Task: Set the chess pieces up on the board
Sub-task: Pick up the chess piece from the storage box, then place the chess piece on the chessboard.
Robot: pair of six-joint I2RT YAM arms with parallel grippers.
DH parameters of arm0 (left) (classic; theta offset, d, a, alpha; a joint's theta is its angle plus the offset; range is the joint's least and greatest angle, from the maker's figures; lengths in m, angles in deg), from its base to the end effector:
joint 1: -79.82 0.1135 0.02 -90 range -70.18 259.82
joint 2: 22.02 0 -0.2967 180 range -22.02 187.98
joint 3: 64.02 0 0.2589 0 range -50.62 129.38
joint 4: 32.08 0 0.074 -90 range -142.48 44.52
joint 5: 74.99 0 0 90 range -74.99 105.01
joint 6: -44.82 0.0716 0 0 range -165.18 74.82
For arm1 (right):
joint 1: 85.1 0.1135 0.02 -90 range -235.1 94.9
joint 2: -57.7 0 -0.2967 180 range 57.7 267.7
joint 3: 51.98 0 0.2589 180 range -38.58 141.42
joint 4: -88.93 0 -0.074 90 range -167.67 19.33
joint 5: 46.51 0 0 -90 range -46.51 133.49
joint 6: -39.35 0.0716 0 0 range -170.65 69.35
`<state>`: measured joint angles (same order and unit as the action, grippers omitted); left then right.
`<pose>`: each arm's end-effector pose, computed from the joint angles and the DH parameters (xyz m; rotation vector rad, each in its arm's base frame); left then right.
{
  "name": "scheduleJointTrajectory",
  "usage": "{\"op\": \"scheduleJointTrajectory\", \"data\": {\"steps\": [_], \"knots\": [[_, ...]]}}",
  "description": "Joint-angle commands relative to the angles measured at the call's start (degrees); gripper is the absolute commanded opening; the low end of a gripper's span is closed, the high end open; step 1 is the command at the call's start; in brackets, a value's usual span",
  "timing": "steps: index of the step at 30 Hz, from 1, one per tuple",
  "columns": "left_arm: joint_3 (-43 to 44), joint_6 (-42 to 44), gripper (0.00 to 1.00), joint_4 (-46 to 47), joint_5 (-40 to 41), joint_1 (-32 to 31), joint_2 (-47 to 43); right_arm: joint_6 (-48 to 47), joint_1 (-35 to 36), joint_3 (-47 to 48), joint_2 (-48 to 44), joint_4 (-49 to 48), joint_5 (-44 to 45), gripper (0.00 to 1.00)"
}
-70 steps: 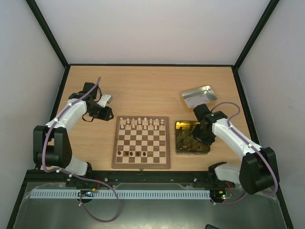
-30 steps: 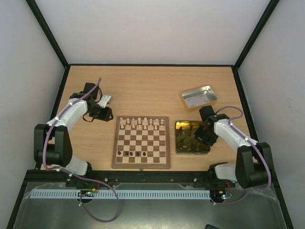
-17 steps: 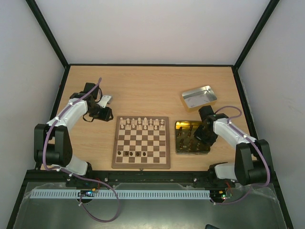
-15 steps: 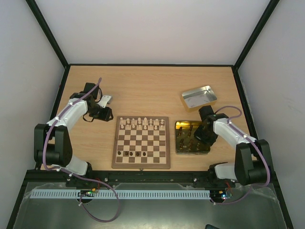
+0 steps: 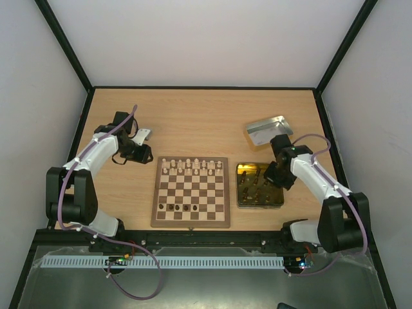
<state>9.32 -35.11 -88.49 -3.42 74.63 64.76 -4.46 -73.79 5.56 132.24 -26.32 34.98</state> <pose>0.3007 -0.0500 0.2163 0.4433 2.7126 -0.4245 0.2031 0.0514 0.1805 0.9049 2.9354 0.3069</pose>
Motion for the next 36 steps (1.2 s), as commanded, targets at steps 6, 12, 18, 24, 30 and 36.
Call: {"op": "scheduleJointTrajectory", "data": {"steps": [6,12,18,24,30,36], "knots": [[0.39,0.26,0.42,-0.41,-1.32,-0.17,-0.56,2.35,13.71,15.47,-1.89,14.17,2.91,0.02],[0.46,0.09,0.42,-0.33,-1.04,-0.17,-0.87,10.77,35.23,20.77,7.63,9.7,2.1,0.02],[0.11,-0.05,0.42,-0.16,-0.4,-0.17,-1.89,10.75,45.71,28.02,19.9,6.61,2.18,0.02],[-0.18,-0.17,0.42,0.02,0.23,-0.17,-2.71,9.97,49.54,32.12,26.17,5.59,1.46,0.02],[-0.35,-0.28,0.42,0.2,0.31,-0.17,-3.09,10.28,51.9,32.11,27.94,4.24,0.07,0.02],[-0.39,-0.3,0.42,0.29,0.32,-0.17,-3.09,11.77,53.83,30.4,27.61,2.78,-1.18,0.02]]}}
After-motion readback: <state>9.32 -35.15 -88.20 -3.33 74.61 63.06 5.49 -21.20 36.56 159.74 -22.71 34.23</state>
